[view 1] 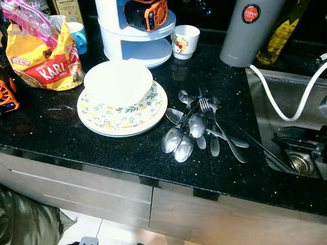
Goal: Kitchen organization
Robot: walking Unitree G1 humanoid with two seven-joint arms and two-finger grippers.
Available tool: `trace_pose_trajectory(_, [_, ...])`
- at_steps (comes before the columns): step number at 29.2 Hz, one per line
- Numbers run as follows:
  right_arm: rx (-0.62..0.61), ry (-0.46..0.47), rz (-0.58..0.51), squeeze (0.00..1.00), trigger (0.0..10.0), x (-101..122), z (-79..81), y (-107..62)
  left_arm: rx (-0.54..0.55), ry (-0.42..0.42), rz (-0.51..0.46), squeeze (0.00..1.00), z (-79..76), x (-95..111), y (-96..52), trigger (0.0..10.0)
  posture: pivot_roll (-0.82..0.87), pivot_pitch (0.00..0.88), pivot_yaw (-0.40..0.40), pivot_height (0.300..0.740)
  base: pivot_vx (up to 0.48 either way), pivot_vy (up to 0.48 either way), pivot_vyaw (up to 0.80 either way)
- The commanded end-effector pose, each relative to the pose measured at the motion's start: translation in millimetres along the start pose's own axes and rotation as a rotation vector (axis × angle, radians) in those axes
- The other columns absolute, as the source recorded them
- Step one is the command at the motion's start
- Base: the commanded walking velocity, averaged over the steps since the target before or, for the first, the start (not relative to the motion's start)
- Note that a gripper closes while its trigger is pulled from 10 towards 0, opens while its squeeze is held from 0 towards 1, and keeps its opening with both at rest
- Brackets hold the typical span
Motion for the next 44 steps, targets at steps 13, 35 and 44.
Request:
trace_pose_trajectory(13, [0.079,0.020,0.086,0.00,10.0,-13,13.3,1.8,-0.004,-0.003,0.031,0.00,1.4,-8,-0.6,10.0,-0.03,0.106,-0.043,0.740,0.000,0.000,0.00])
trace_pose_trajectory(35, [0.044,0.016,0.212,0.00,0.0,-29,12.7,5.4,-0.005,-0.004,0.036,0.00,0.2,-11,-0.6,10.0,-0.03,0.110,-0.042,0.740,0.000,0.000,0.00])
trace_pose_trajectory(44, [-0.038,0.010,0.110,0.00,0.0,-20,1.9,8.6,-0.008,-0.006,0.032,0.00,-2.1,-9,0.0,10.0,-0.03,0.111,-0.039,0.740,0.000,0.000,0.00])
Point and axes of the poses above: a point about 5 cm out from each wrist's last joint towards the gripper, its own y axis pointing out of the wrist towards the gripper, its own x axis along the axis of the wrist's last joint, z = x × y, the point moved 2 cm from there along y, pointing out of the wrist towards the gripper, and after that the axes turned 9 degrees about -y, right-handed, at the moved point
